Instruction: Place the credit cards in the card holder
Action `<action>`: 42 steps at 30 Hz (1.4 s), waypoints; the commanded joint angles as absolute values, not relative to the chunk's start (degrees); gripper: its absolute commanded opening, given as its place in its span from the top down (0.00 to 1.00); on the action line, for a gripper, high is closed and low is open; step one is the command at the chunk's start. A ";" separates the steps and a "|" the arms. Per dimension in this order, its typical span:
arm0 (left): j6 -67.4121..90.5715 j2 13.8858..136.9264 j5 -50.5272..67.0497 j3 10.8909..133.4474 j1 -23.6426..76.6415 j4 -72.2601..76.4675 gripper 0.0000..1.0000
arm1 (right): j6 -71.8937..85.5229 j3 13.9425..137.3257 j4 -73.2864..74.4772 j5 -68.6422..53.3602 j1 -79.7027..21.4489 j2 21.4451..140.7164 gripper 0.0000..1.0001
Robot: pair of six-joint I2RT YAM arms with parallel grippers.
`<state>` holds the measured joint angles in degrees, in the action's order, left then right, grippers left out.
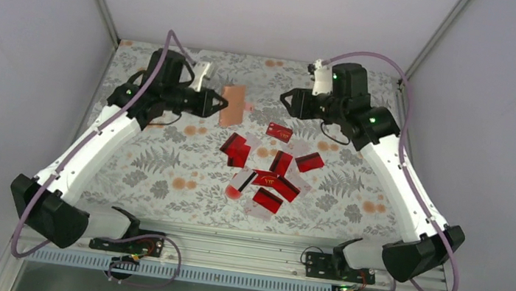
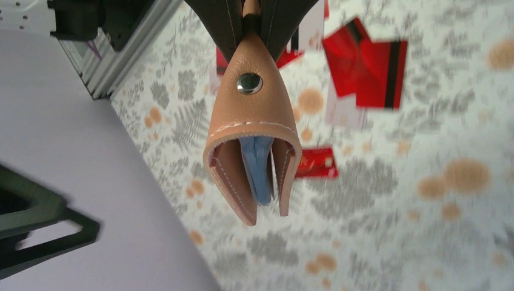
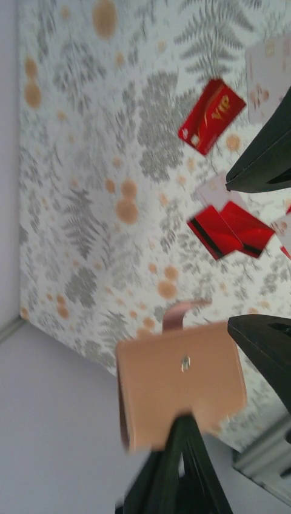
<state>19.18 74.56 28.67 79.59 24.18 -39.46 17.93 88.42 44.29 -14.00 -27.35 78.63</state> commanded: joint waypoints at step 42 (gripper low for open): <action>15.68 89.58 34.53 52.29 12.48 -41.87 0.44 | 19.60 77.85 39.59 -33.65 -27.69 86.92 0.47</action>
